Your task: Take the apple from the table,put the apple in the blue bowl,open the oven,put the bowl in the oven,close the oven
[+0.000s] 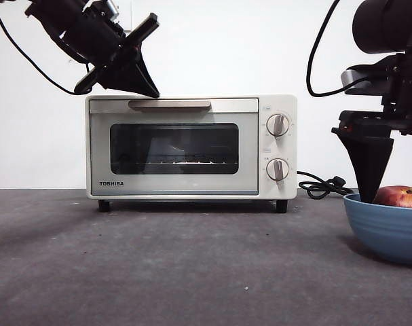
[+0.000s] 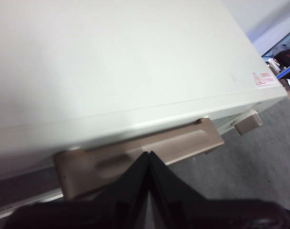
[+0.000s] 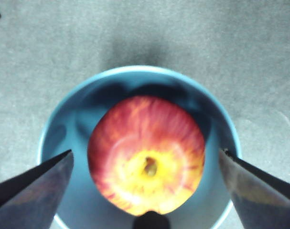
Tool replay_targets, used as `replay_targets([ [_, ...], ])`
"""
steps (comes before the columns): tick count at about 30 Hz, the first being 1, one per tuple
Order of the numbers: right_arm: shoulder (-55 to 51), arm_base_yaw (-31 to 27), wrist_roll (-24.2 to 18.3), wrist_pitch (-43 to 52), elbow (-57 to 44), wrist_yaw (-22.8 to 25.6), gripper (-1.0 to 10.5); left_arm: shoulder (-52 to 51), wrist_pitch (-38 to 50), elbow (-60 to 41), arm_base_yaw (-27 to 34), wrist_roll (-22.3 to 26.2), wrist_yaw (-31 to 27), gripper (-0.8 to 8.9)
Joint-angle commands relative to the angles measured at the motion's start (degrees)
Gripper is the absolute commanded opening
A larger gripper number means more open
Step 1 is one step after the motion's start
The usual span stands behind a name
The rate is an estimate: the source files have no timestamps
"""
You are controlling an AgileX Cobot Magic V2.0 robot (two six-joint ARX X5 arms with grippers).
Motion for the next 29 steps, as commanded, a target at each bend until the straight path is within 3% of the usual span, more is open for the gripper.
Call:
replay_targets([
  [1,0.3,0.1,0.7,-0.2,0.0,-0.2,5.1,0.5,1.3,0.0,-0.3,0.6,-1.9,-0.05],
  [13,-1.5,0.3,0.8,-4.8,3.4,-2.8,5.1,1.6,1.9,0.0,-0.3,0.4,-3.0,-0.05],
  [24,-14.9,0.3,0.9,-11.1,10.6,-3.0,5.0,4.0,-4.1,0.0,-0.2,-0.8,-1.7,-0.05],
  [29,-22.3,0.3,0.9,-13.9,15.6,-3.0,5.0,3.9,-8.9,0.0,-1.2,2.3,-2.2,-0.05],
])
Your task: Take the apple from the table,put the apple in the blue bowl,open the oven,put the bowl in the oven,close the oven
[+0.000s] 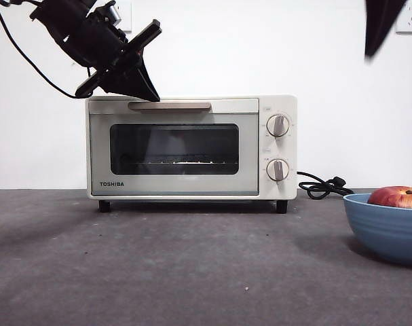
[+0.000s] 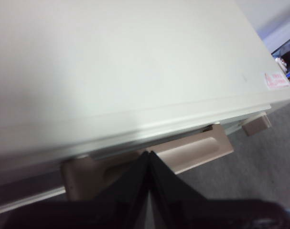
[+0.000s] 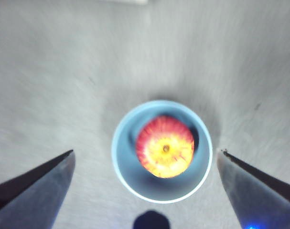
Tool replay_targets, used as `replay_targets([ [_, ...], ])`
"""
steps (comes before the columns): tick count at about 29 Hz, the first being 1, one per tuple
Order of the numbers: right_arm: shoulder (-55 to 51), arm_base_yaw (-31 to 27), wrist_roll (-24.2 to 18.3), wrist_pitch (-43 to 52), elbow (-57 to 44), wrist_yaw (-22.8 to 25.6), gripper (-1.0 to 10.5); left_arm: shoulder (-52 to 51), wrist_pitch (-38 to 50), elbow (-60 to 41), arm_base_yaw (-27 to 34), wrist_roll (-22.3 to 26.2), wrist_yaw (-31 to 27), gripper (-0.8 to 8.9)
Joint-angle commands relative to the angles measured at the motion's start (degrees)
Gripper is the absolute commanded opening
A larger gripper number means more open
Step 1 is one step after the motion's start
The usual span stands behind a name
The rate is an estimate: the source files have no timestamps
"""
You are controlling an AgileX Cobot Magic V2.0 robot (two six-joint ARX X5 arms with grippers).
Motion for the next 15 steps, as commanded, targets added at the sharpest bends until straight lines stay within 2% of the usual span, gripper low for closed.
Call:
replay_targets([
  [1,-3.5,0.1,0.6,-0.3,2.6,-0.1,4.9,2.2,-6.1,-1.9,-0.9,2.6,-1.0,-0.05],
  [4,-7.1,0.1,0.5,-0.5,5.7,-0.1,3.5,2.2,-9.1,-1.9,-1.8,5.9,-1.1,-0.06],
  [9,-11.6,0.1,0.6,-1.3,10.1,-0.1,-0.2,2.2,-12.7,-1.9,-3.4,9.6,-3.8,-0.06],
  [15,-14.3,0.1,0.5,-5.8,11.6,-0.1,-0.1,2.2,-16.1,-1.9,-4.1,11.8,-4.4,-0.06],
])
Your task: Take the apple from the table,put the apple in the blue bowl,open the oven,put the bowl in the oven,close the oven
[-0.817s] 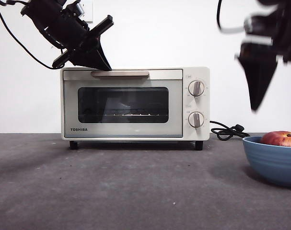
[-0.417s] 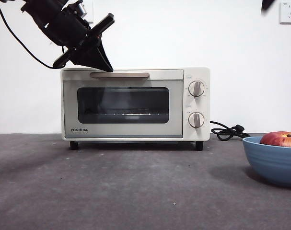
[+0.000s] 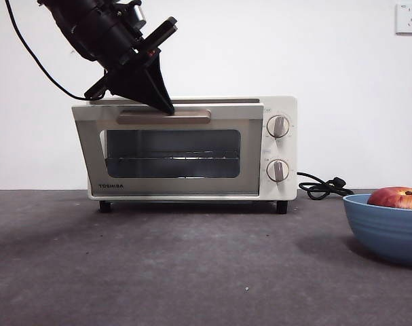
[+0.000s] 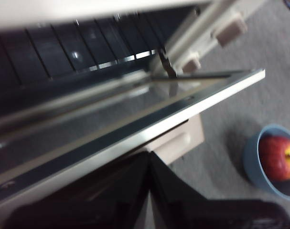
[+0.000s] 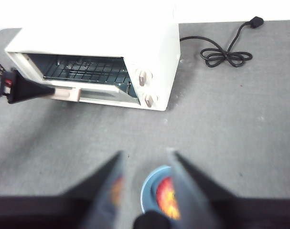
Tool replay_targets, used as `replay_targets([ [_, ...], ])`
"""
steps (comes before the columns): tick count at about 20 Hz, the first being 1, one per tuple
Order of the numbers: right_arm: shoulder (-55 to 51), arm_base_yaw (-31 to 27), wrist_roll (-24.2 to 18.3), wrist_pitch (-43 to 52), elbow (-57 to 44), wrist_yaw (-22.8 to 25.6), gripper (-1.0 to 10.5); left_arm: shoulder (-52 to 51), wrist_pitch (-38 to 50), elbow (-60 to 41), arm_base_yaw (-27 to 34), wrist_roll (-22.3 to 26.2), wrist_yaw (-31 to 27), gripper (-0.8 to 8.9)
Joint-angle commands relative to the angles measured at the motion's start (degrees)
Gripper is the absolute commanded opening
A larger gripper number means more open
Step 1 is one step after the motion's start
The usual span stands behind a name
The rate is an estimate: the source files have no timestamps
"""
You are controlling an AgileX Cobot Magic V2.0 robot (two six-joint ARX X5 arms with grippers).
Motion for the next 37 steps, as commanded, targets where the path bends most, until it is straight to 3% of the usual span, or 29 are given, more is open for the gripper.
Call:
replay_targets([
  [1,-0.4,0.1,0.5,-2.3,0.0,0.0,-0.1,3.3,-2.9,-2.2,0.4,2.9,-5.3,-0.06],
  [14,-0.7,0.1,-1.1,-7.3,0.0,-0.1,-0.1,2.8,-7.6,-2.6,-1.0,5.9,-9.7,-0.06],
  [23,-0.7,0.1,-2.4,-7.9,0.0,-0.1,-0.1,2.8,-4.7,-4.3,-6.0,5.4,-12.7,-0.06],
  [30,-0.7,0.1,-2.6,-8.6,0.0,0.0,-0.1,2.8,-1.9,-9.3,-7.2,3.5,-12.3,-0.06],
  [37,-0.6,0.1,-2.6,-8.8,0.0,0.0,-0.1,2.8,-5.0,-9.3,-8.9,5.4,-12.5,-0.06],
])
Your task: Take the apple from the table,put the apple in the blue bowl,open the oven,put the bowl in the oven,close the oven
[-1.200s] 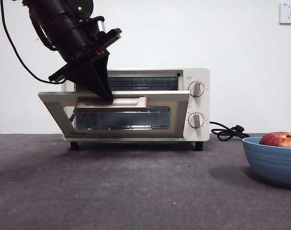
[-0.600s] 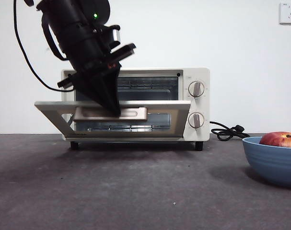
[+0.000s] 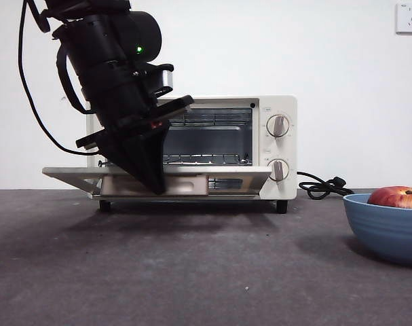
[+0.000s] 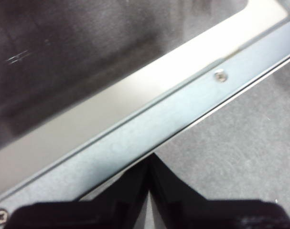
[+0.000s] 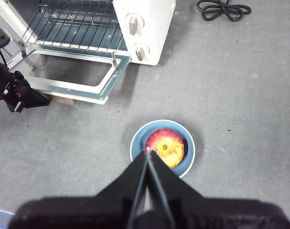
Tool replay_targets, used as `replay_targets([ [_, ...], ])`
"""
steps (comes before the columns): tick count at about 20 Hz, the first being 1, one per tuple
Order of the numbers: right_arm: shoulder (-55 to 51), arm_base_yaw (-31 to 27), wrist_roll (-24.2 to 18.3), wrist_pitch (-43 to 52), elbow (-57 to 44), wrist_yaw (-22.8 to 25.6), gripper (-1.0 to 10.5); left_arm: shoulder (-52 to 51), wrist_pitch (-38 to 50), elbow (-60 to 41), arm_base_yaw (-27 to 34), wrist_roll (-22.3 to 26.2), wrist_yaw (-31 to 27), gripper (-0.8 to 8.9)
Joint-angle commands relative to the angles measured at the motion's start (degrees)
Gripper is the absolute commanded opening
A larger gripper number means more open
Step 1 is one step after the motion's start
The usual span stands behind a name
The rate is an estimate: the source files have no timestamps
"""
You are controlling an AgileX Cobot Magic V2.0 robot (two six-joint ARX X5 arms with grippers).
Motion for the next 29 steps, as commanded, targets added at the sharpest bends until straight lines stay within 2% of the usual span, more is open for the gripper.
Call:
replay_targets([
  [1,0.0,0.1,-0.5,0.2,0.0,0.0,-0.1,0.5,0.7,0.2,-0.3,1.1,-0.8,-0.06],
  [7,0.0,0.1,-0.3,-0.5,0.0,0.0,-0.1,0.5,-2.3,0.2,-2.0,2.4,-0.7,-0.06],
  [11,2.4,0.1,0.2,-6.4,-0.2,-0.1,-0.1,-0.9,-5.6,0.2,-3.5,4.2,-0.7,-0.06],
  [14,4.9,0.0,1.0,-4.3,-4.2,-0.7,-0.1,-4.2,-8.0,0.2,-4.7,5.3,-0.7,-0.06],
  [17,7.3,-0.5,1.7,0.1,-12.7,-0.7,-0.1,-9.5,-10.3,0.2,-5.7,5.6,-0.8,-0.05],
  [21,10.2,-6.9,2.0,7.6,-21.6,-1.4,-0.1,-19.3,-13.1,0.2,-6.3,5.5,-0.8,-0.05],
  [25,15.4,-15.4,-0.6,11.5,-23.0,-7.8,-0.1,-29.9,-15.8,0.2,-6.3,5.6,-0.8,-0.05],
  [27,19.2,-18.2,-1.0,12.3,-23.0,-9.1,0.1,-34.3,-17.7,0.2,-6.3,5.6,-0.8,-0.05],
  [28,21.1,-19.1,-1.0,12.4,-23.0,-9.5,0.4,-36.0,-18.8,0.2,-6.3,5.6,-0.8,-0.05],
  [29,23.7,-20.0,-1.0,12.7,-23.0,-9.6,1.4,-37.8,-20.3,0.2,-6.3,5.6,-0.8,-0.05],
])
